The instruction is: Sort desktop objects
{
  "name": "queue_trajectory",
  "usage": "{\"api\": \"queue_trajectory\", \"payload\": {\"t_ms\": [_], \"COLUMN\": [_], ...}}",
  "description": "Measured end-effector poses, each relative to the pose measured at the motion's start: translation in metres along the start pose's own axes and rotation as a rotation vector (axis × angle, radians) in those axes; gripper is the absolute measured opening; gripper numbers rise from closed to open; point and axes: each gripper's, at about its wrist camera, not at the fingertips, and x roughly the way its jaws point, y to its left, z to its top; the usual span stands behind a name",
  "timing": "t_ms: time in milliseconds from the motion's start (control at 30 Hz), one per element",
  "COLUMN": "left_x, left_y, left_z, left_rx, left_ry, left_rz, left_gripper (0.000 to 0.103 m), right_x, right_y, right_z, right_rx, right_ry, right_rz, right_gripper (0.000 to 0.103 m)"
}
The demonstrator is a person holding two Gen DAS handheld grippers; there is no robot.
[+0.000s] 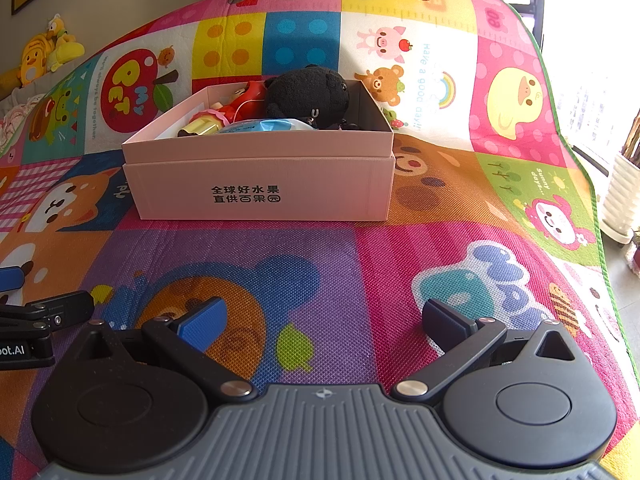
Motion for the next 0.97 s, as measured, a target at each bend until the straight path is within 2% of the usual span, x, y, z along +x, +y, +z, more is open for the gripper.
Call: {"api": "queue_trajectory", "payload": {"t_ms": [367, 533, 967], "left_x": [0.0011, 0.0012, 0.0005], "left_y": [0.0029, -0.0012, 0.0013], "left_z": [0.0048, 0.0044, 0.0057], "left_rx": [-0.009, -0.007, -0.005], "left_ry": [0.030, 0.038, 0.045], "left_rz": [-0.018, 0.010, -0.005], "left_gripper": [0.103, 0.103, 0.103], "right_x": [-0.0002, -0.0005, -0.0004], "right_y": [0.0008, -0.0001, 0.0002], "right_z": [0.0002, 0.0004, 0.0003], "right_rx": [0.000, 0.001, 0.001], "right_ry": [0.000, 0.000, 0.000], "right_rz": [0.000, 0.000, 0.000], "right_gripper": [0.103, 0.103, 0.103]}}
